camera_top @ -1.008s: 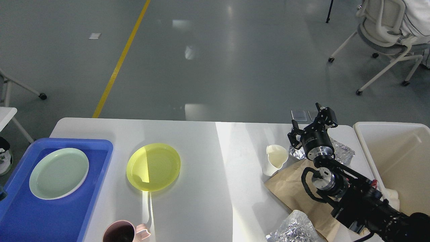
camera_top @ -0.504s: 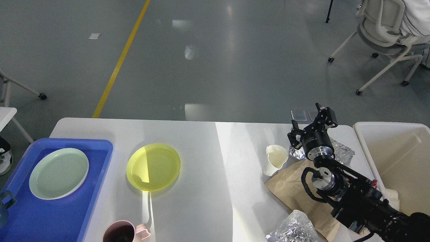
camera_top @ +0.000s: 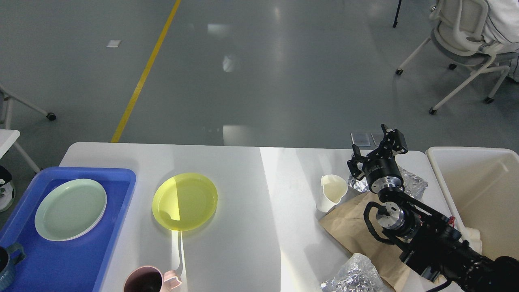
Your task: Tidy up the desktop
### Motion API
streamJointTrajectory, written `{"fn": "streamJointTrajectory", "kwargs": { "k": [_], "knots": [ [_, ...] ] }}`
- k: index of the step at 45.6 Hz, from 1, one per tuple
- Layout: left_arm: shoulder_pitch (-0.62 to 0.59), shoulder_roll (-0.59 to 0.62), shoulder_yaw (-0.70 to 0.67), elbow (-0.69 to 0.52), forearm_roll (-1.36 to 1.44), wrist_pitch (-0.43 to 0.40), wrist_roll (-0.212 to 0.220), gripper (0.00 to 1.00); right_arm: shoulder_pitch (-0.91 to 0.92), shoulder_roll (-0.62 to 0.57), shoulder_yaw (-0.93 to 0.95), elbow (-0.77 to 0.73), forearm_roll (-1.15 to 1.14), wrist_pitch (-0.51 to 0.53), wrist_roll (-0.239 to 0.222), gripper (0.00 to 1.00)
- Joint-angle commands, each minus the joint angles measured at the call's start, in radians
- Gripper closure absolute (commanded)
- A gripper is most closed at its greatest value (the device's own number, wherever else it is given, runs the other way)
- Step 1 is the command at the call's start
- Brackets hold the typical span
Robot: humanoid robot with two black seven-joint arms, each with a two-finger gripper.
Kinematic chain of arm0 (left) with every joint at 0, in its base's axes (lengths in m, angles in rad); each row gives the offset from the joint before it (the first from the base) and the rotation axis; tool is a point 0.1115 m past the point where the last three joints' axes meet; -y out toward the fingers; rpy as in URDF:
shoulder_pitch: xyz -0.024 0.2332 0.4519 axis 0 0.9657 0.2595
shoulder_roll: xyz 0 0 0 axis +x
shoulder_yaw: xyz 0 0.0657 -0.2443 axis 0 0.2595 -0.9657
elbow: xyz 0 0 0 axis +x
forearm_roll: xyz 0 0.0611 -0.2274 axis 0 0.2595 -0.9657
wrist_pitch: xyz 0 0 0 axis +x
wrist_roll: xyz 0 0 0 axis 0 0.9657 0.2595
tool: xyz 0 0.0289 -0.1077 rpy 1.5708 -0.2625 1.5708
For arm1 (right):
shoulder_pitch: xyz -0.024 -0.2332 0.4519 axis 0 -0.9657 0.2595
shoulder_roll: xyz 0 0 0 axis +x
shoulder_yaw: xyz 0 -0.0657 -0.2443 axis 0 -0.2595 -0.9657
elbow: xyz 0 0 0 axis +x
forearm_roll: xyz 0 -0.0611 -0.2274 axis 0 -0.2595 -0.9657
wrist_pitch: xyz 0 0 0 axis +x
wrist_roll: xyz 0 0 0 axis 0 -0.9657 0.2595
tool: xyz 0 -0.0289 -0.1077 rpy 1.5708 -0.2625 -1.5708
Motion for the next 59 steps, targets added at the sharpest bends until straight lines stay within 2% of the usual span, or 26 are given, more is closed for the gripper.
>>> {"fn": "streamJointTrajectory", "kwargs": {
  "k": [1,11,18,20,26,30,42,51,59],
  "knots": [
    [0.003,-0.011,-0.001,0.009,0.0,0.0,0.0,0.79,0.0,0.0,0.0,0.0,0.0,0.0,0.0,0.0],
    [0.01,-0.011,-0.001,0.014,0.0,0.0,0.001,0.6,0.0,0.0,0.0,0.001,0.0,0.0,0.0,0.0],
    [0.009,-0.011,-0.012,0.014,-0.005,0.003,-0.001,0.57,0.0,0.0,0.0,0.001,0.0,0.0,0.0,0.0],
    [0.01,-0.013,-0.031,0.014,-0.017,0.032,-0.001,0.57,0.0,0.0,0.0,0.0,0.0,0.0,0.0,0.0],
    [0.032,-0.028,-0.038,0.014,-0.029,0.121,-0.001,0.6,0.0,0.0,0.0,0.001,0.0,0.0,0.0,0.0],
    [0.036,-0.031,-0.038,0.014,-0.029,0.161,-0.001,0.67,0.0,0.0,0.0,0.0,0.0,0.0,0.0,0.0],
    [0.036,-0.031,-0.038,0.014,-0.028,0.166,-0.001,0.85,0.0,0.0,0.0,0.0,0.0,0.0,0.0,0.0],
    [0.026,-0.031,-0.04,0.011,-0.026,0.161,-0.001,0.88,0.0,0.0,0.0,0.001,0.0,0.0,0.001,0.0],
    [0.029,-0.033,-0.04,0.009,-0.028,0.16,-0.001,0.86,0.0,0.0,0.0,0.001,0.0,0.0,0.001,0.0]
  ]
}}
